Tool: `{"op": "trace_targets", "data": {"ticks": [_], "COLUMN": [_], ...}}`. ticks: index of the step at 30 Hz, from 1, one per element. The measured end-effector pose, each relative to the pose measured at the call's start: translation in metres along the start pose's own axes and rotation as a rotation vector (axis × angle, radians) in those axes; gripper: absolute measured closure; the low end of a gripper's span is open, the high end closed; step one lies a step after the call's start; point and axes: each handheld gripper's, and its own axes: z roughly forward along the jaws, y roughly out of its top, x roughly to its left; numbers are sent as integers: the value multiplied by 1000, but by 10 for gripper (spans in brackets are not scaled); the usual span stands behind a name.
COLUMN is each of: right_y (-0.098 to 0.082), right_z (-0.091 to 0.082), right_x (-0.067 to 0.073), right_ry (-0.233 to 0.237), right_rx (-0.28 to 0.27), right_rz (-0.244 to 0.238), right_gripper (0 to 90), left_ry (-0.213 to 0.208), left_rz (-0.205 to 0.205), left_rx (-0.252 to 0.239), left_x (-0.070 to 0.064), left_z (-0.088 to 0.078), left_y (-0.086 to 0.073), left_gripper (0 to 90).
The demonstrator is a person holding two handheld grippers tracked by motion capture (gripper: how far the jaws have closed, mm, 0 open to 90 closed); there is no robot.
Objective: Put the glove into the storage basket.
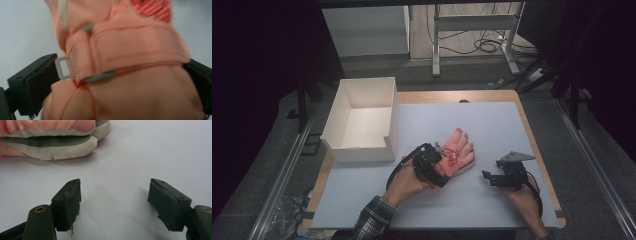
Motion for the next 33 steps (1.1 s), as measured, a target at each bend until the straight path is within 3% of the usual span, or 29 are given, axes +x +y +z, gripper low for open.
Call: {"op": "trace_targets", "data": {"ticks": [9,14,20,26,33], "right_y": [0,0,0,-1,0], "right_z": [0,0,0,0,0], "right_x": [0,0,0,-1,0], "right_ry": [2,3,2,8,5], "right_rx": [-1,-1,-2,-5,-1], "right_rz": [3,4,2,10,0], "right_gripper": [265,265,265,265,258], "left_ry": [-68,-46,-83,-111,-107], "left_rz": [-24,-9,-38,-54,-49], "left_rx": [41,38,17,-12,-21], "left_x": [7,9,13,18,18], "left_z": [17,13,7,4,-2], "left_y": [-10,-12,-12,-15,-12], "left_gripper": [69,232,401,436,452]}}
